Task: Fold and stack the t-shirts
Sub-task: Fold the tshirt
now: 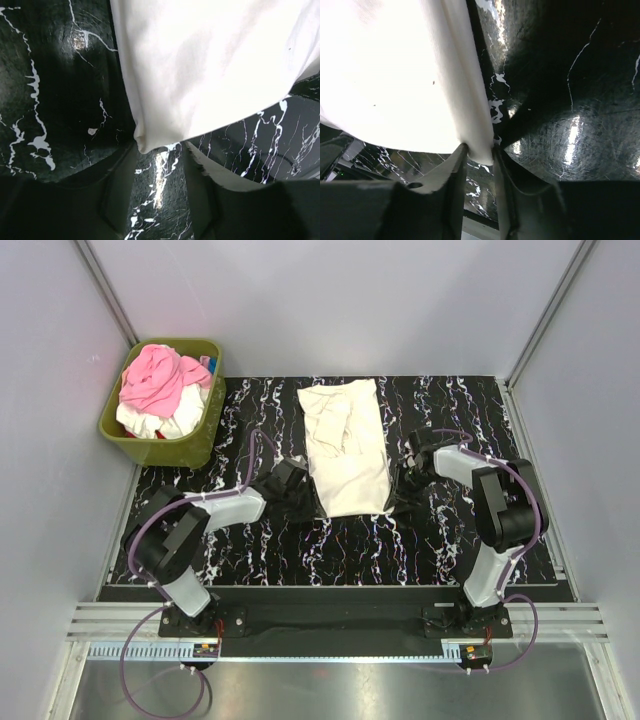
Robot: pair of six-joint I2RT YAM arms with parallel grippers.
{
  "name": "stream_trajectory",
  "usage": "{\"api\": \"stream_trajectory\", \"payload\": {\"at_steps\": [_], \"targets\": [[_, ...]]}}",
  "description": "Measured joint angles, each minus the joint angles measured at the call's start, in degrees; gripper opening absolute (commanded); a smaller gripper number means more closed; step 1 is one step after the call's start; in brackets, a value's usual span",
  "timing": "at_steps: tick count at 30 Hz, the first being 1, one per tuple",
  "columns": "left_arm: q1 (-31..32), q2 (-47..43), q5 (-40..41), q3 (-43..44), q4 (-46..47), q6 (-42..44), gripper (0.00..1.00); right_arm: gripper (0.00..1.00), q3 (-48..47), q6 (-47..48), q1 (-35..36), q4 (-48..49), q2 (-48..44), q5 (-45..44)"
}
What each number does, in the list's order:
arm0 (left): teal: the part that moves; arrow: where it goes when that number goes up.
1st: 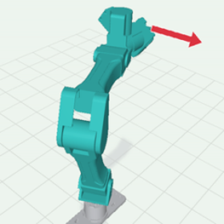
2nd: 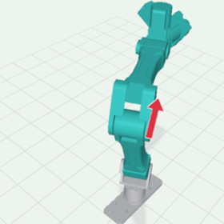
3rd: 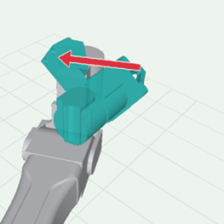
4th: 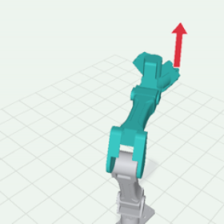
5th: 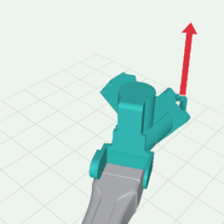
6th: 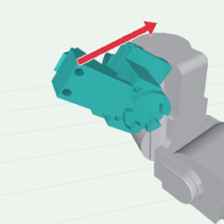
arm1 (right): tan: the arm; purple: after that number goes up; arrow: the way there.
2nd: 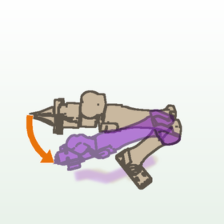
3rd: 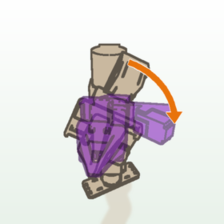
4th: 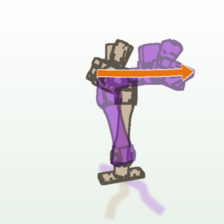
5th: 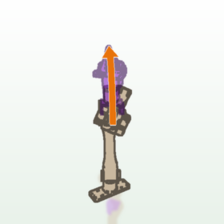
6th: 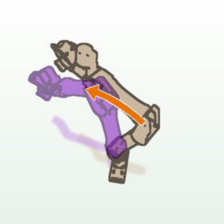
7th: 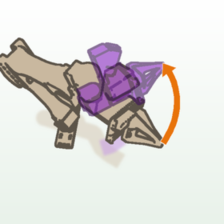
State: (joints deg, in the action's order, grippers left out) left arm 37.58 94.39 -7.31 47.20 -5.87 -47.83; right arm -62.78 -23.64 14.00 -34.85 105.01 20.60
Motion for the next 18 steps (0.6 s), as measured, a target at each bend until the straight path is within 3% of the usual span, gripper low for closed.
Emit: {"api": "stream_trajectory", "payload": {"at_steps": [1,3,4,7,12,18], "targets": [[-0.04,0.28,-0.13,0.0,0.37,-0.26,0.33,0.3,-0.13,0.02,-0.02,0.04,0.22,0.11],[-0.09,0.9,-0.24,0.0,0.72,-0.5,0.24,0.23,-0.33,0.07,0.0,0.15,0.52,0.09],[-0.09,1.2,-0.26,-0.02,0.94,-0.57,0.12,0.21,-0.33,0.07,0.0,0.31,0.61,0.09],[-0.09,1.57,-0.44,-0.11,1.6,-0.61,0.0,0.12,-0.33,0.04,0.0,0.59,0.76,0.09],[-0.09,1.42,-0.39,-0.13,1.44,-0.5,0.0,0.01,-0.26,-0.11,-0.02,0.61,0.68,0.15],[0.81,-4.7,0.76,-2.84,-2.1,-0.72,0.0,0.0,4.7,-2.95,0.0,1.49,-5.14,1.44]]}}
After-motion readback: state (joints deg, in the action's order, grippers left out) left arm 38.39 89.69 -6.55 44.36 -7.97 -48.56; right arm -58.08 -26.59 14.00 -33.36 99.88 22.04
